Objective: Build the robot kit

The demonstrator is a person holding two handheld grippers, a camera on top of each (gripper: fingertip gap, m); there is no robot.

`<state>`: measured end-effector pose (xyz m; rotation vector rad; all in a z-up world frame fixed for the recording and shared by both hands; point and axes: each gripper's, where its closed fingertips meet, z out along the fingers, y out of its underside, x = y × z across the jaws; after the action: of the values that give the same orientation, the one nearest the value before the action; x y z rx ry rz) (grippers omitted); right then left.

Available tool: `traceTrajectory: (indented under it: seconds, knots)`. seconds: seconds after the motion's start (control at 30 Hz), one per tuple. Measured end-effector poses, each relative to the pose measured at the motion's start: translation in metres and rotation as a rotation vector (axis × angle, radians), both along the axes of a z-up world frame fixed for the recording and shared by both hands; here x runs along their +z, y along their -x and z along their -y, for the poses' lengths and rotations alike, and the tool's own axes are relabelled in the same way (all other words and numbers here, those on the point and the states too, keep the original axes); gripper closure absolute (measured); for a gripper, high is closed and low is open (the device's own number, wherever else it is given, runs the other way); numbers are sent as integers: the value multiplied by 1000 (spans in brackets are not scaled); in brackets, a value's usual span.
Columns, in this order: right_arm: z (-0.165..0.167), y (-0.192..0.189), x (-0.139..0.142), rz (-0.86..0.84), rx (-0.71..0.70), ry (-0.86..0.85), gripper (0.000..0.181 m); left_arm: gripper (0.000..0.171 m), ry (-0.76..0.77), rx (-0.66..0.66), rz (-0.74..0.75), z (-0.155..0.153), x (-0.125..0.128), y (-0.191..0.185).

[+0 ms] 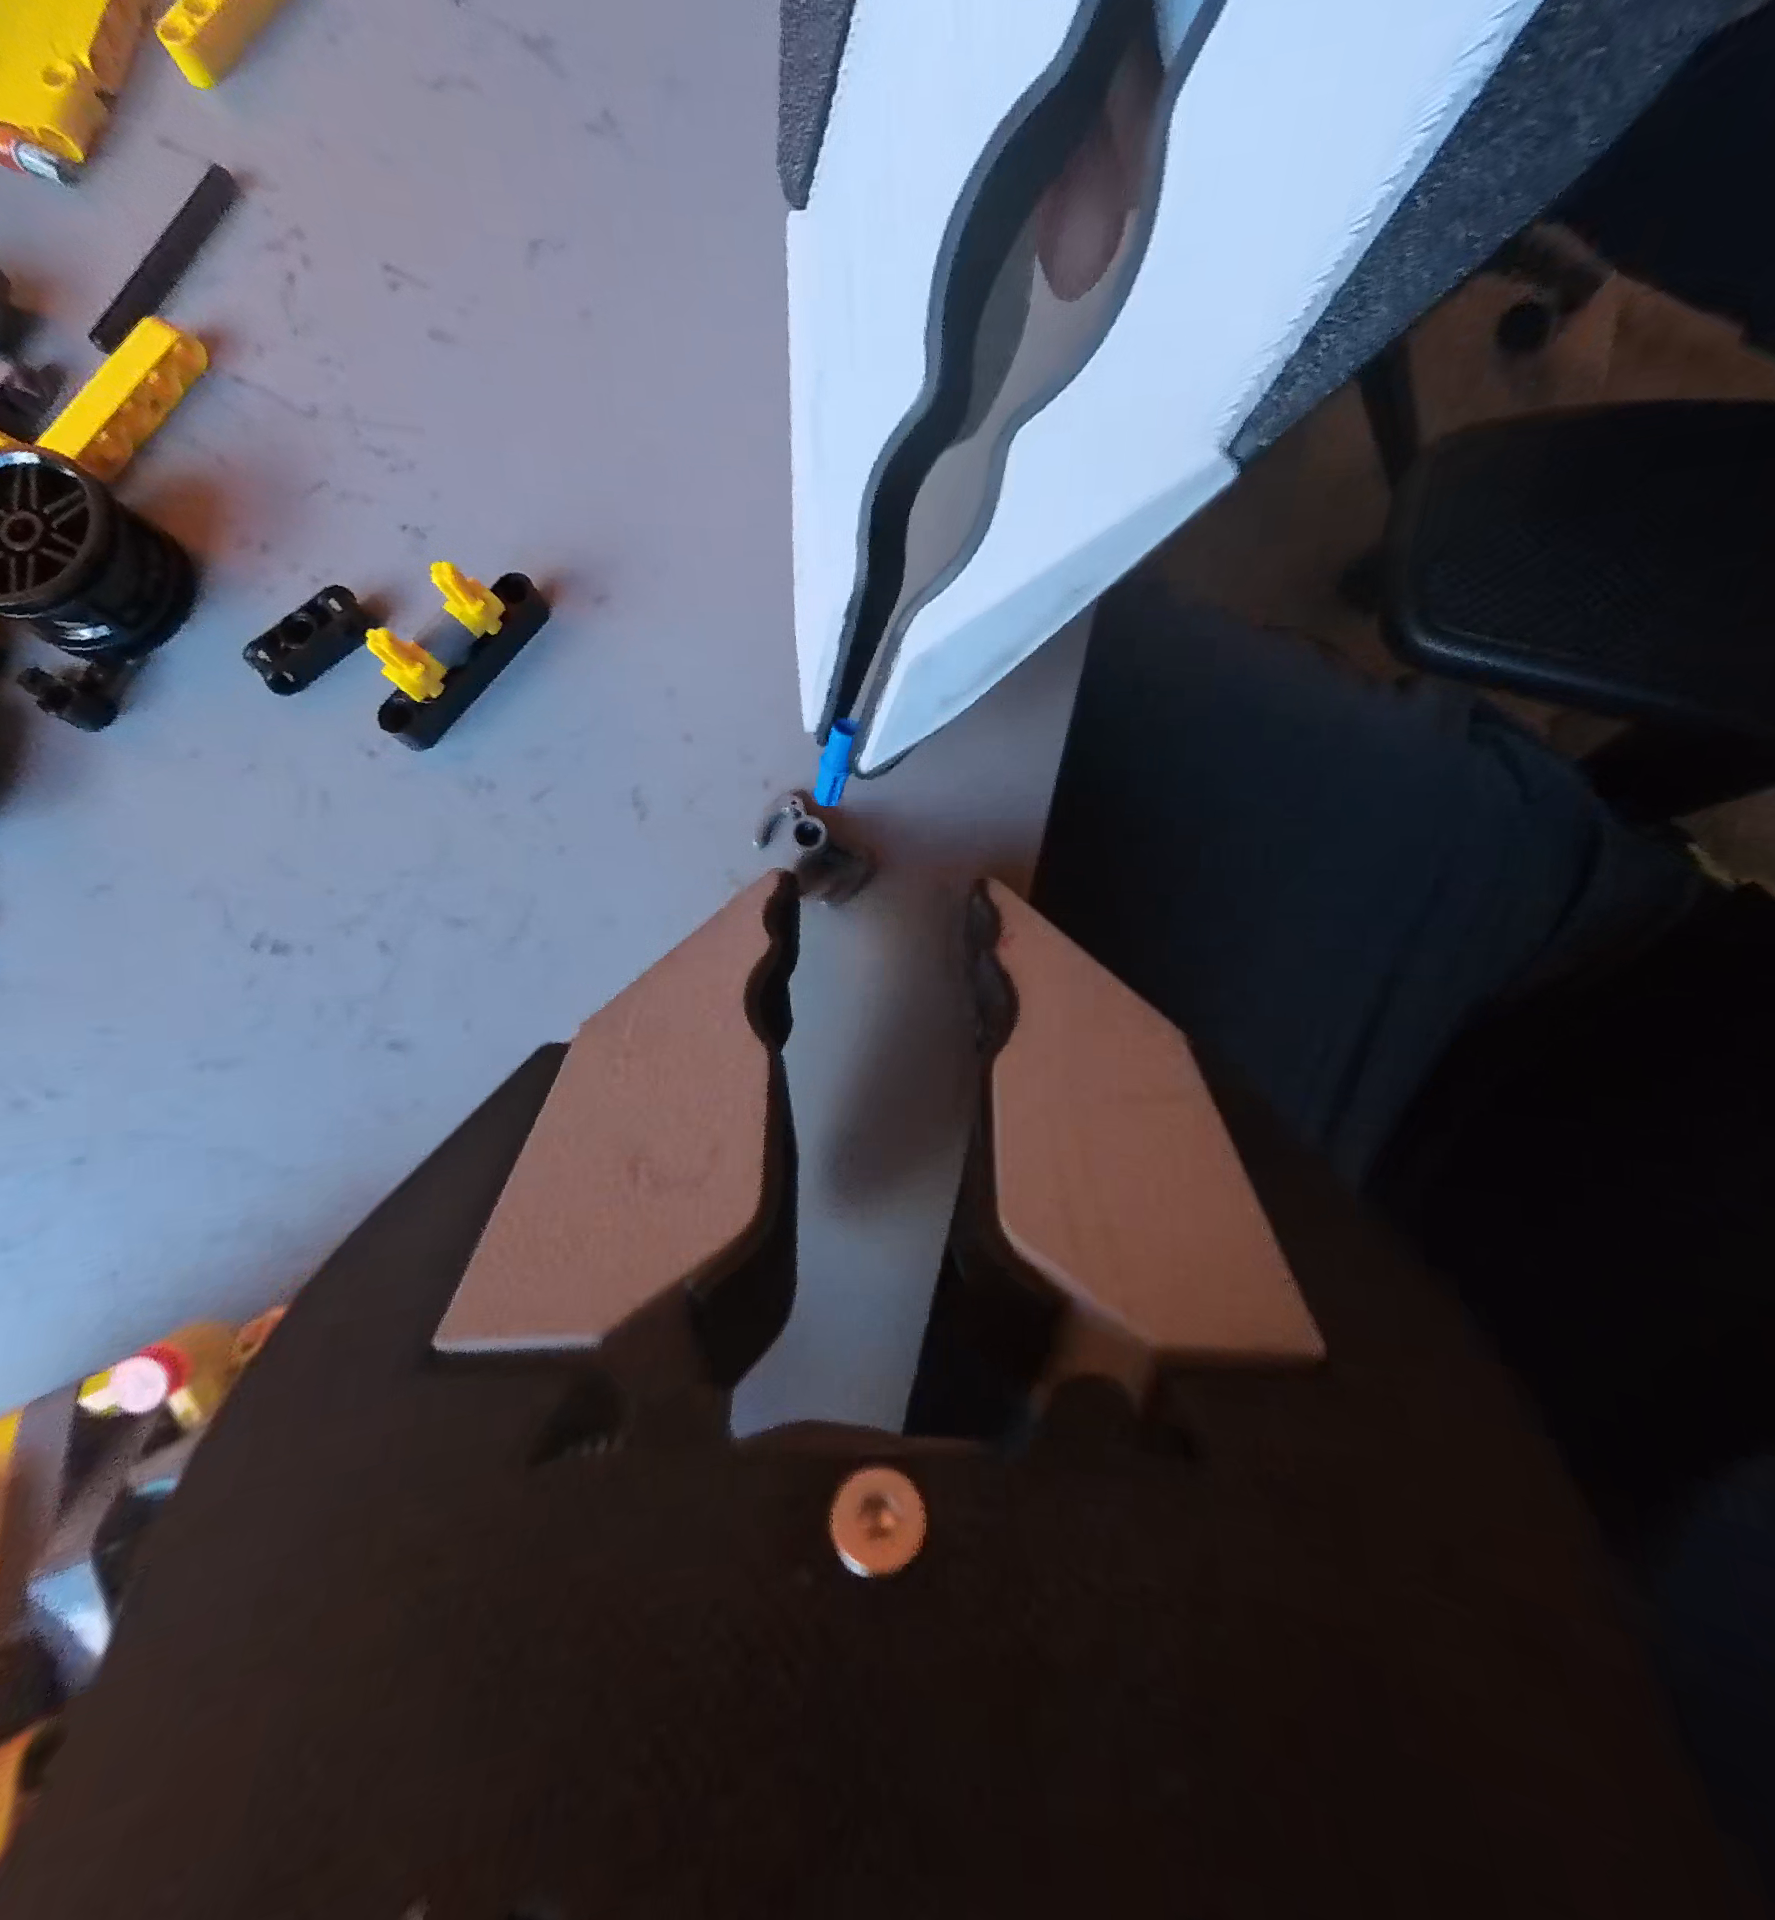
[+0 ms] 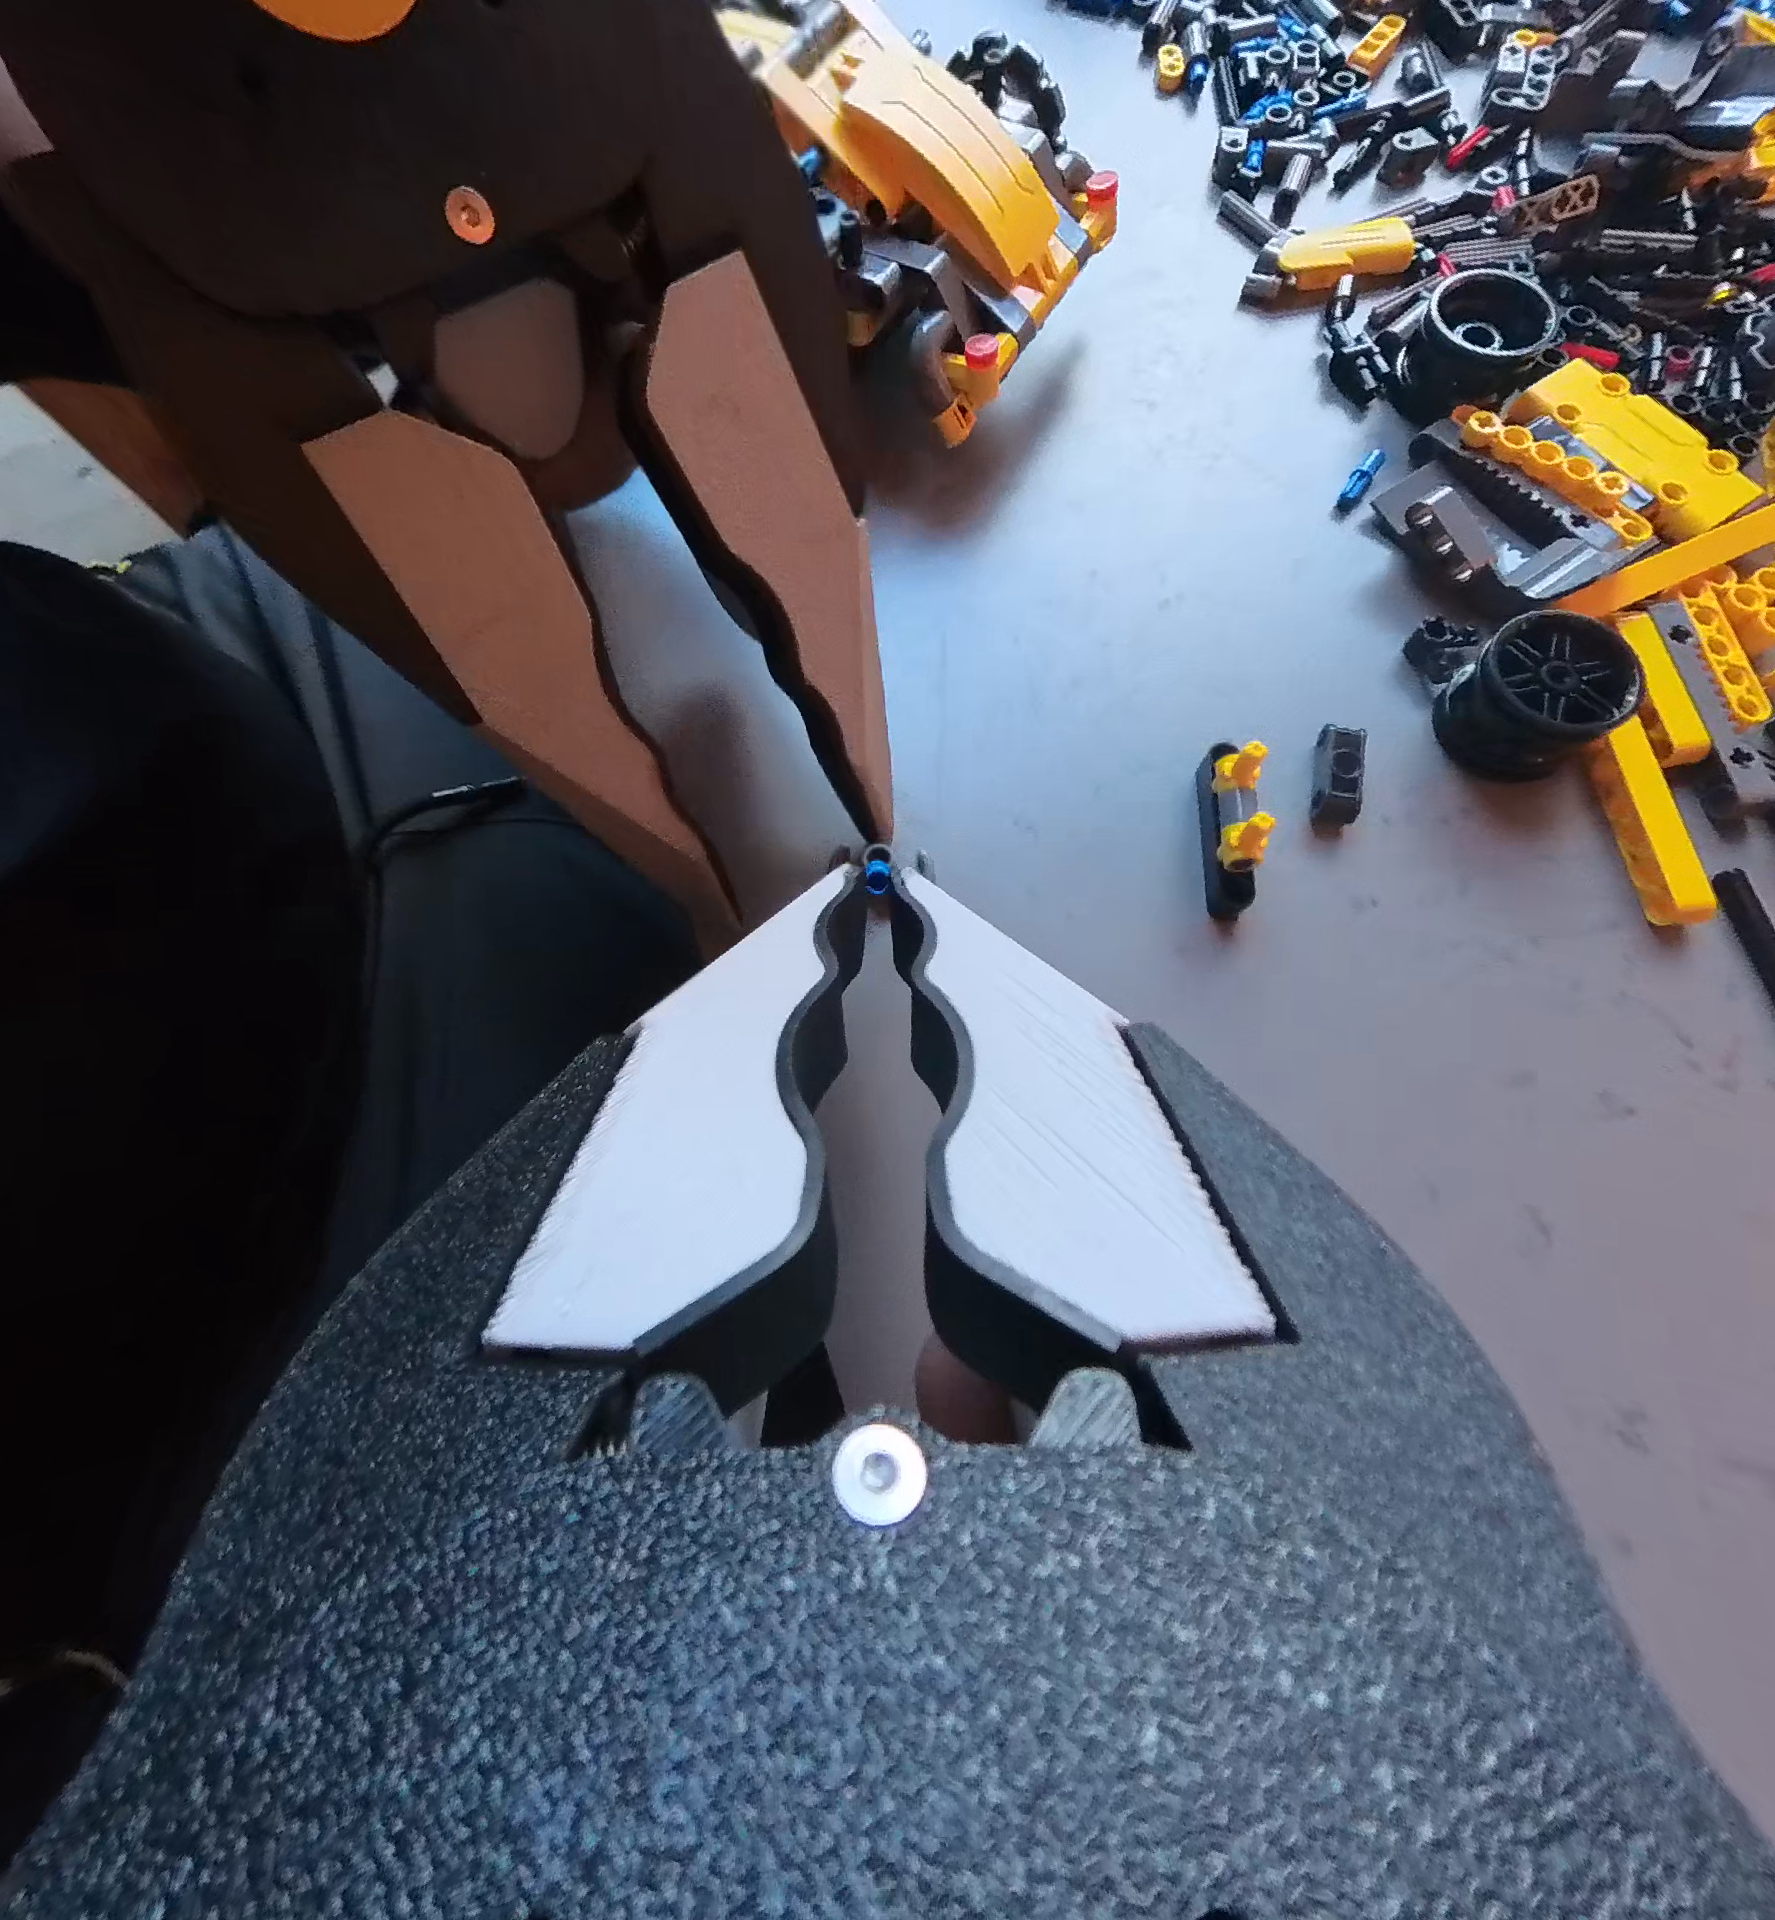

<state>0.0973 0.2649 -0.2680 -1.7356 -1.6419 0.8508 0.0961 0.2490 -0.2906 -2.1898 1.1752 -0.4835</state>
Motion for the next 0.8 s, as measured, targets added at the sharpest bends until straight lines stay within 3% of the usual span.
traceTrajectory:
  seconds: [0.47,0.63,0.8]
  knots:
    - [-4,4,0,127,-8,-66,178,136,-29,76,68,-7,1,0]
    - [-7,0,-4,162,-47,-41,178,145,-64,98,48,-15,0,2]
    - [-4,-4,-8,162,-61,-3,178,160,-52,25,47,-12,0,-4]
